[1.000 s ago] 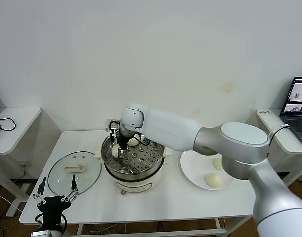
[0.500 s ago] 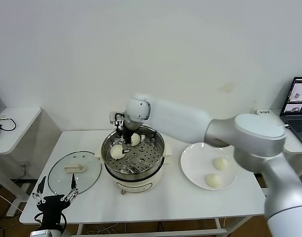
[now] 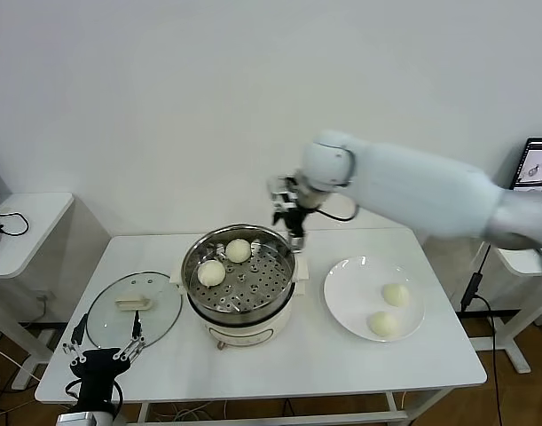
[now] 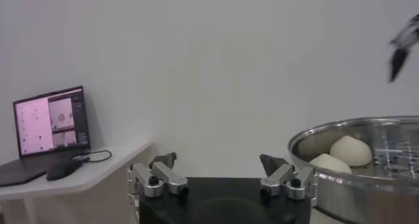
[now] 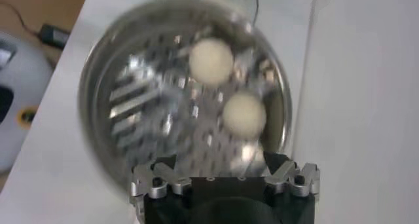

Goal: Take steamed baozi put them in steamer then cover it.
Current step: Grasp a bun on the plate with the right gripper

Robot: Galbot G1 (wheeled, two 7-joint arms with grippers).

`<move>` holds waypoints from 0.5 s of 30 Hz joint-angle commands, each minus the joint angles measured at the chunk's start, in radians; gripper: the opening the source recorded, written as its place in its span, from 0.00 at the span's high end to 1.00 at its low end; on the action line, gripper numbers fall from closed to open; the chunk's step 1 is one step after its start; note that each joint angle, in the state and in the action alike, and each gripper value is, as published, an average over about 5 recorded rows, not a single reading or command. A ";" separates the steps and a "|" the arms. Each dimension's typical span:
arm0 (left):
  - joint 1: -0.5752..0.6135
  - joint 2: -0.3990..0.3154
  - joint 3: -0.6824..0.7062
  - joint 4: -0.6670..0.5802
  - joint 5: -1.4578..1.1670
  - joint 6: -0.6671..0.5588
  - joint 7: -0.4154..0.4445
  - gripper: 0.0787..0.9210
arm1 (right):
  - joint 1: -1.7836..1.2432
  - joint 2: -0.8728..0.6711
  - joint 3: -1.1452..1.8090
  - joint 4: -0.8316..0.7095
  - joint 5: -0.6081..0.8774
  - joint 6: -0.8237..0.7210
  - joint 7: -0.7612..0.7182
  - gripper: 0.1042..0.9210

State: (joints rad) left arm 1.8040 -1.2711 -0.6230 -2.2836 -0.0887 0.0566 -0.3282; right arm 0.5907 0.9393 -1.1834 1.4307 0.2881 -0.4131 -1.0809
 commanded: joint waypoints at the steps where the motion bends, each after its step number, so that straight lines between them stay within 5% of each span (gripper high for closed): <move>1: 0.000 0.001 0.003 0.005 0.002 0.000 0.001 0.12 | -0.005 -0.330 -0.017 0.183 -0.128 0.071 -0.052 0.12; 15: 0.007 0.003 0.008 0.037 0.020 -0.001 0.002 0.12 | -0.359 -0.499 0.151 0.222 -0.306 0.112 -0.044 0.12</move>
State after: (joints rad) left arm 1.8108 -1.2690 -0.6149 -2.2505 -0.0689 0.0565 -0.3264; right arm 0.3854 0.5698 -1.1000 1.5957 0.0784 -0.3295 -1.1134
